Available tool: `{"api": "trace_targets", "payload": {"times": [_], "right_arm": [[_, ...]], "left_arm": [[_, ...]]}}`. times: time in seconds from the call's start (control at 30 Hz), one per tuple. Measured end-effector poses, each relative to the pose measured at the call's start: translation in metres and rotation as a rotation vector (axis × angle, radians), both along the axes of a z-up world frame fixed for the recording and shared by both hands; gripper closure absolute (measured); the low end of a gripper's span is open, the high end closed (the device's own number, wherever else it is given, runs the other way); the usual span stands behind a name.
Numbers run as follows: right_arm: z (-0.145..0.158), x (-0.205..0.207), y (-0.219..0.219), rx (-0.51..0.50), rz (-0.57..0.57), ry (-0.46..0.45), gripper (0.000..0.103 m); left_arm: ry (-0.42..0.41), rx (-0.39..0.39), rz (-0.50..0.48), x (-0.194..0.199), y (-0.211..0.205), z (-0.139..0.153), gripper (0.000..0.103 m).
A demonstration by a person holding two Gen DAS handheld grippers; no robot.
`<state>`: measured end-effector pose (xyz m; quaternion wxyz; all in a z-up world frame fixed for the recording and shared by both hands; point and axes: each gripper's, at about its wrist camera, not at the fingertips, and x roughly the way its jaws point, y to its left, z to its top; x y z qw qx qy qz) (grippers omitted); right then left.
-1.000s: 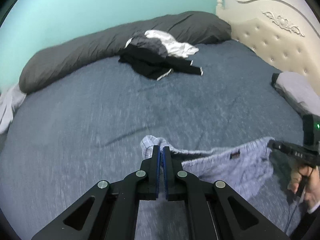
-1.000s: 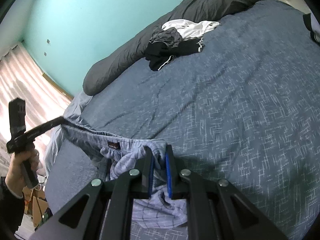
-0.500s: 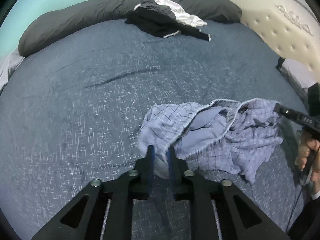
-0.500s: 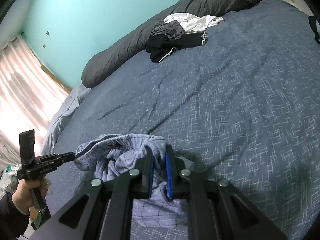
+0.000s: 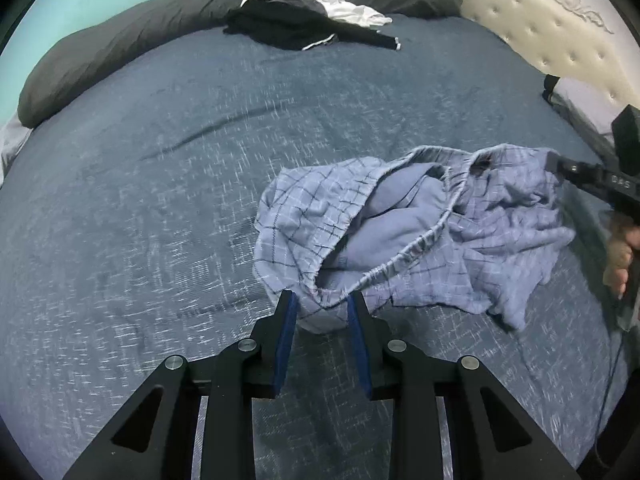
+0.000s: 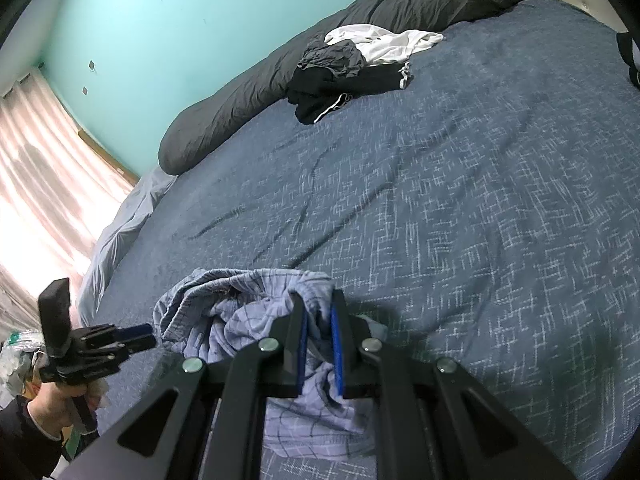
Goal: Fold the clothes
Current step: 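Lift the garment by its waistband with both grippers, pulling the grippers apart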
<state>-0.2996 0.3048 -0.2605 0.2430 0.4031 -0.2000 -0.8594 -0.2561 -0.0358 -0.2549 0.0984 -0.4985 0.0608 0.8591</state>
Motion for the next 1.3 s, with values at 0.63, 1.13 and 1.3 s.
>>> {"api": "trace_targets", "payload": {"times": [0.63, 1.13, 1.3], "right_arm": [[-0.002, -0.003, 0.003, -0.02, -0.007, -0.013, 0.093], [-0.003, -0.005, 0.003, -0.031, -0.006, -0.017, 0.093], [-0.002, -0.004, 0.001, -0.031, -0.001, -0.013, 0.093]], "left_arm": [[0.059, -0.034, -0.078, -0.017, 0.015, 0.002, 0.053], [0.008, 0.009, -0.069, -0.02, 0.009, -0.015, 0.082], [0.024, 0.0, -0.042, -0.019, 0.004, -0.013, 0.097]]}}
